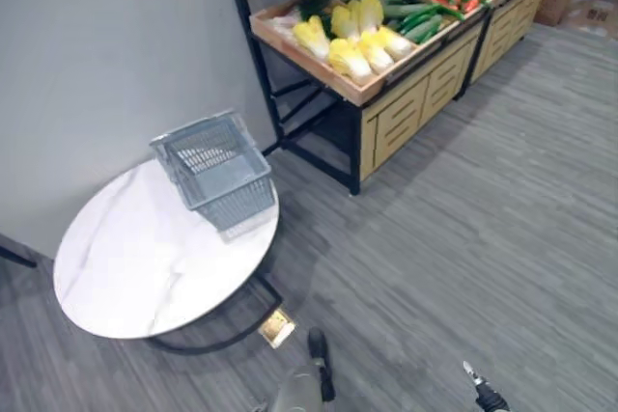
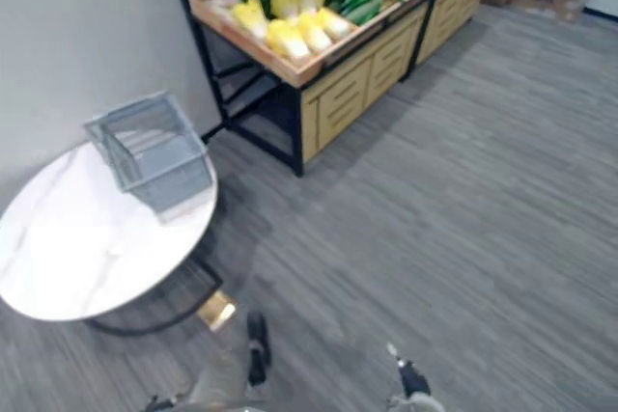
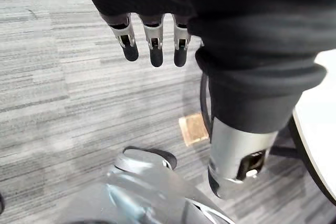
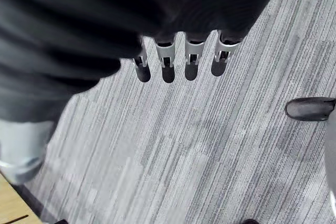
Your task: Pick vegetable in the basket
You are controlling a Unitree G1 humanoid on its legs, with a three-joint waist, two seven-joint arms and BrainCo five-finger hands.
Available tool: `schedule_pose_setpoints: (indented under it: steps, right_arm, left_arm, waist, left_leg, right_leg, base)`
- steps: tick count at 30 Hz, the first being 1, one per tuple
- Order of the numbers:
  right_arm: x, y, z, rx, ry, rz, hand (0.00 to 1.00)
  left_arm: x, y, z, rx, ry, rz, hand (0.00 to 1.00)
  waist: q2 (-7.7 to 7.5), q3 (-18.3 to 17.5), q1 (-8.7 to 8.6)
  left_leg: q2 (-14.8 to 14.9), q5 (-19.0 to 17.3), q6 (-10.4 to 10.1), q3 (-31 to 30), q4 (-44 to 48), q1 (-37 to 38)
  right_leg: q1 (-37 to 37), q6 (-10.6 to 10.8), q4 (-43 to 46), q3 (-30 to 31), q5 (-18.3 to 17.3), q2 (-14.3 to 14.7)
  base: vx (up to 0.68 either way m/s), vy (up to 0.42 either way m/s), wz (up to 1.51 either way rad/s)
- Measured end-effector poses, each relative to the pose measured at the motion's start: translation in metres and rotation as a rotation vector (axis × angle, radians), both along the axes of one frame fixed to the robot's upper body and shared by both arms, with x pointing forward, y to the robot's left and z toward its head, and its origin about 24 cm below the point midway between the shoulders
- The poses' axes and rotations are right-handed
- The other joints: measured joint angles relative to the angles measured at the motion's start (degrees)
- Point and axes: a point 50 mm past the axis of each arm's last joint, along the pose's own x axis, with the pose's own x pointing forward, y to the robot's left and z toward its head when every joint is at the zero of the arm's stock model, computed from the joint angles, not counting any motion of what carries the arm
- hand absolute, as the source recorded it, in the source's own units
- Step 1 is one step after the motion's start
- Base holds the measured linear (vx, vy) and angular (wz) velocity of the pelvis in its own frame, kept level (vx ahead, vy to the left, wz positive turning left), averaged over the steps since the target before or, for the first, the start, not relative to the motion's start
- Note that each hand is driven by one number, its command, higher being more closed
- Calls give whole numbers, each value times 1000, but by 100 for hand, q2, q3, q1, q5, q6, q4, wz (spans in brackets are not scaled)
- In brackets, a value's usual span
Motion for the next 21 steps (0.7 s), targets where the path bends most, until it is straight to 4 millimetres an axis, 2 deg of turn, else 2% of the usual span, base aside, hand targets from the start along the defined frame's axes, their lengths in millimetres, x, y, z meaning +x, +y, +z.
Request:
schedule_pose_setpoints:
  steps: [1,2,3,4,5,6,7,8,9,10,12,13,14,15,16,17,18,19,20,21]
  right_arm:
    - [0,3,-1,7,2,7,0]
    - [0,6,-1,13,2,7,0]
    - [0,11,-2,29,4,7,0]
    - [-1,12,-3,30,6,7,0]
    - [-4,12,-4,32,19,5,0]
    - [-15,12,-6,40,44,-15,0]
    - [-26,13,-8,41,71,-15,0]
    - [-33,15,-10,43,93,2,0]
    - [-42,17,-11,42,122,35,0]
    - [-54,17,-12,44,154,41,0]
    - [-58,19,-13,52,167,39,0]
    - [-59,20,-13,56,169,35,0]
    - [-58,18,-13,52,168,30,0]
    - [-59,17,-13,51,169,22,0]
    - [-60,16,-13,50,169,8,0]
    - [-59,15,-12,46,164,5,0]
    - [-58,15,-12,44,159,11,0]
    - [-58,15,-12,44,160,17,0]
    - [-60,20,-13,51,165,35,0]
    - [-60,20,-12,50,160,41,0]
  left_arm:
    - [2,5,1,18,1,-15,0]
    - [3,7,2,24,2,-28,0]
    - [3,9,2,37,11,-59,0]
    - [3,11,3,43,13,-63,0]
    - [2,11,3,48,20,-66,0]
    - [-4,13,2,53,39,-67,0]
    - [-4,16,3,62,48,-104,0]
    - [-4,17,3,66,59,-138,0]
    - [1,18,4,75,55,-178,0]
    - [9,19,5,89,45,-228,0]
    - [17,18,6,96,32,-259,0]
    - [25,15,7,93,10,-262,0]
    - [31,13,8,91,-6,-262,0]
    - [35,11,8,89,-17,-262,0]
    - [41,6,9,80,-42,-255,0]
    - [44,2,9,69,-63,-236,0]
    - [45,-4,9,52,-85,-191,0]
    - [44,-6,9,42,-90,-167,0]
    - [40,-7,8,34,-93,-120,0]
    - [41,-5,9,38,-103,-101,0]
  waist:
    - [-37,-20,9]
    - [-65,-26,32]
    - [-178,-82,31]
    - [-205,-84,34]
    - [-254,-52,18]
    - [-285,-16,-79]
    - [-294,35,-117]
    - [-366,50,-174]
    - [-425,48,-237]
    - [-414,54,-225]
    - [-372,57,-248]
    - [-324,63,-315]
    - [-265,56,-389]
    - [-243,55,-386]
    - [-184,61,-376]
    - [-141,63,-374]
    - [-135,56,-365]
    - [-161,42,-358]
    - [-267,-15,-353]
    - [-250,7,-364]
  left_leg:
    - [-111,28,327,15,-53,-10]
    - [-168,38,444,13,-43,-5]
    - [-350,-102,581,16,-20,48]
    - [-436,-199,598,6,-10,124]
    - [-597,-448,610,-56,22,399]
    - [-738,-666,600,-245,-143,950]
    - [-886,-793,557,-410,-339,1409]
    - [-977,-888,553,-553,-364,1633]
    - [-1052,-1044,566,-742,-394,1931]
    - [-1109,-1224,508,-959,-449,2356]
    - [-1115,-1382,494,-1241,-455,2585]
    - [-1096,-1474,527,-1510,-455,2687]
    - [-1062,-1549,520,-1832,-455,2771]
    - [-1047,-1597,523,-1988,-449,2807]
    - [-992,-1683,455,-2283,-449,2933]
    - [-944,-1756,380,-2528,-436,2991]
    - [-879,-1872,196,-2687,-337,2985]
    - [-853,-1949,84,-2711,-256,2992]
    - [-822,-2128,-71,-2718,-92,3009]
    - [-691,-2285,-166,-2793,23,3094]
  right_leg:
    - [-164,-23,248,156,286,-117]
    - [-234,-5,370,275,421,-158]
    - [-371,80,658,541,800,-259]
    - [-429,102,854,648,1003,-300]
    - [-722,301,1811,913,1405,-439]
    - [-1130,127,3226,1128,2434,-579]
    - [-1535,91,4357,1361,3033,-633]
    - [-1838,185,5097,1495,2781,-607]
    - [-2265,193,5867,1568,2213,-583]
    - [-2924,-20,6267,1348,1321,-623]
    - [-3473,-134,5880,962,675,-647]
    - [-3727,-143,5088,717,495,-580]
    - [-3743,-130,3864,605,510,-423]
    - [-3750,-122,3305,621,528,-350]
    - [-3690,-69,2186,801,598,-164]
    - [-3634,-29,1504,972,701,-57]
    - [-3559,-63,890,1216,1007,11]
    - [-3523,-69,716,1313,1156,6]
    - [-3423,-84,655,1386,1365,-76]
    - [-3338,-37,881,1154,1778,-91]
  base:
    - [605,356,42]
    - [640,328,43]
    - [543,253,31]
    - [549,239,33]
    - [531,266,39]
    - [526,263,62]
    - [506,205,81]
    - [399,109,95]
    - [599,120,108]
    - [502,75,98]
    - [453,34,87]
    - [593,-69,127]
    - [597,-115,125]
    - [646,-207,130]
    - [467,-194,117]
    - [579,-276,149]
    - [527,-313,127]
    - [618,-412,147]
    - [499,-370,140]
    - [496,-381,145]
